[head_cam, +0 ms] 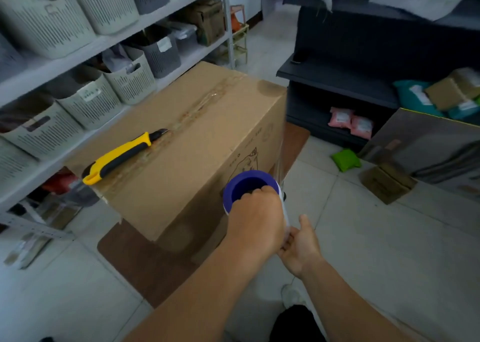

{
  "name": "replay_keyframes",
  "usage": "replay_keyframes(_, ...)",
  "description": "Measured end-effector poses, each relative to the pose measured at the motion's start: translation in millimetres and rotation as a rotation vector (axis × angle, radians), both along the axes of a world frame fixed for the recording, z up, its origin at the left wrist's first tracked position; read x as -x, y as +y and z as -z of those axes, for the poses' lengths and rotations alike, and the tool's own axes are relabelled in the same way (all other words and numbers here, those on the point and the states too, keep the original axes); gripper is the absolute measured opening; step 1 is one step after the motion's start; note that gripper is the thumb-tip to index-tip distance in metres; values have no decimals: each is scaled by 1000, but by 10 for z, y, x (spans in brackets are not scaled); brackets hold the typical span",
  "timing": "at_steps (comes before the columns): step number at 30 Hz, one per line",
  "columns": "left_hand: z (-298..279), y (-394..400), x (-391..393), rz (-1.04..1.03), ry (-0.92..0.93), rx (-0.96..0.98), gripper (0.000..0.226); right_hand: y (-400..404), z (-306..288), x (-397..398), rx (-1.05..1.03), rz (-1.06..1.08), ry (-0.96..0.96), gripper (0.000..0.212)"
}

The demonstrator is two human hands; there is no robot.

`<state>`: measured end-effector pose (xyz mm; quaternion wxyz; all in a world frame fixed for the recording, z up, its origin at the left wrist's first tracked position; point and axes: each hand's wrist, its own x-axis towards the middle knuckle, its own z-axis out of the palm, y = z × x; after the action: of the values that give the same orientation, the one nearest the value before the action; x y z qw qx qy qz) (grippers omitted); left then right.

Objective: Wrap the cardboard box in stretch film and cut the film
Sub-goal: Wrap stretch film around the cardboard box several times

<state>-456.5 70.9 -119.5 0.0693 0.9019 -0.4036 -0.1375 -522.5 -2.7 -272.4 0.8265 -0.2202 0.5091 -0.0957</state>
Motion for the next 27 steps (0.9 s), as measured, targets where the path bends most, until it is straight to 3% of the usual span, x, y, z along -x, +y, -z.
replay_keyframes(7, -36, 551, 69, 100, -13, 11, 33, 660, -117, 100, -9, 79, 0, 56)
replay_keyframes(16, -152, 892, 126, -34, 4, 16, 26, 936, -212, 103, -53, 6, -17, 65)
replay_keyframes(27, -100, 1404, 214, -58, 15, 65, 27, 1368, -269, 202, -67, 6, -46, 70)
